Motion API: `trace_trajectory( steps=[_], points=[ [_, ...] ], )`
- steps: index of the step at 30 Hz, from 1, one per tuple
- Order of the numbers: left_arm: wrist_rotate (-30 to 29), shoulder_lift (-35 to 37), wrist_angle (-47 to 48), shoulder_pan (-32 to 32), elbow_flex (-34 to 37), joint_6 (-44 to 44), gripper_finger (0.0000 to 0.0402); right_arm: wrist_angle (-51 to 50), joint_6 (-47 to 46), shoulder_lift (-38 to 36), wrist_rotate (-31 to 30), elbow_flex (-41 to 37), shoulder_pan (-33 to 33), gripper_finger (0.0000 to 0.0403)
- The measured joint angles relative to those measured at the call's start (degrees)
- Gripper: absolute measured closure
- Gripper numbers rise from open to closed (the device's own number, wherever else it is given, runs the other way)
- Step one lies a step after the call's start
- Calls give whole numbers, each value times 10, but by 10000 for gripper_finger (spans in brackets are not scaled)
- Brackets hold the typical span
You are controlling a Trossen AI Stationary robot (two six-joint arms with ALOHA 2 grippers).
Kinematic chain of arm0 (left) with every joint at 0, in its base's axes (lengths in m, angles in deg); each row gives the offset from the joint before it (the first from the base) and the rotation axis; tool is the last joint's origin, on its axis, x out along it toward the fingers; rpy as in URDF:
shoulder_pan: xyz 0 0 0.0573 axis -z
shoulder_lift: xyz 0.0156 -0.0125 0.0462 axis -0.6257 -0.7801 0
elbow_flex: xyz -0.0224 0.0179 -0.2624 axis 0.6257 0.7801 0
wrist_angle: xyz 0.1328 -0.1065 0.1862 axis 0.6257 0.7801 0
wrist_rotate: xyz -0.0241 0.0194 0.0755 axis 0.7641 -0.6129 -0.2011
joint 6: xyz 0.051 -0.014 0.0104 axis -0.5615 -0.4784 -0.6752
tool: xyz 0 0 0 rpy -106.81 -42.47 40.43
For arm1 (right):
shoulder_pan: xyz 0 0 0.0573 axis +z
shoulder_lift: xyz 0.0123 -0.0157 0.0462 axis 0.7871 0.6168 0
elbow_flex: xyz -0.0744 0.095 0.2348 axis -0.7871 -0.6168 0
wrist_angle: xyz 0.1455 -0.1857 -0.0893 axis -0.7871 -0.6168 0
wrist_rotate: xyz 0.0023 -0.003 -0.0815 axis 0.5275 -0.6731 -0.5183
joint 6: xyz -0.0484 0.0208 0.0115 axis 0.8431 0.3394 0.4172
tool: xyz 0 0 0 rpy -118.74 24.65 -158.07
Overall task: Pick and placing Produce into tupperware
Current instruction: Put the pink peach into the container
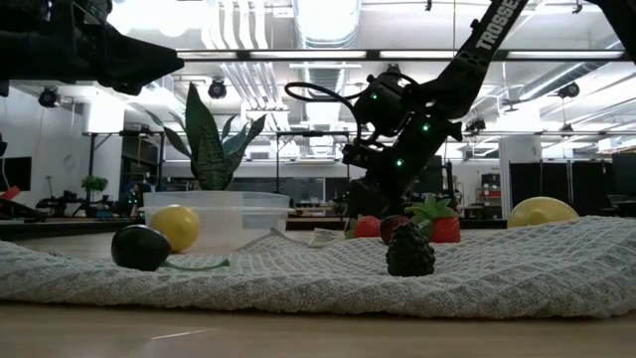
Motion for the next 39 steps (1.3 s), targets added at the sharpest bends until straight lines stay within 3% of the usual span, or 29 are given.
trace_trajectory(
  steps=[11, 25, 39],
  points=[
    [0, 0, 0, 0, 0, 0, 245, 8, 7, 0, 2, -1, 0, 197],
    [0, 0, 0, 0, 0, 0, 245, 9, 4, 0, 0, -1, 0, 292],
    [-1, 0, 0, 0, 0, 0, 245, 9, 2, 0, 0, 3, 0, 301]
  ],
)
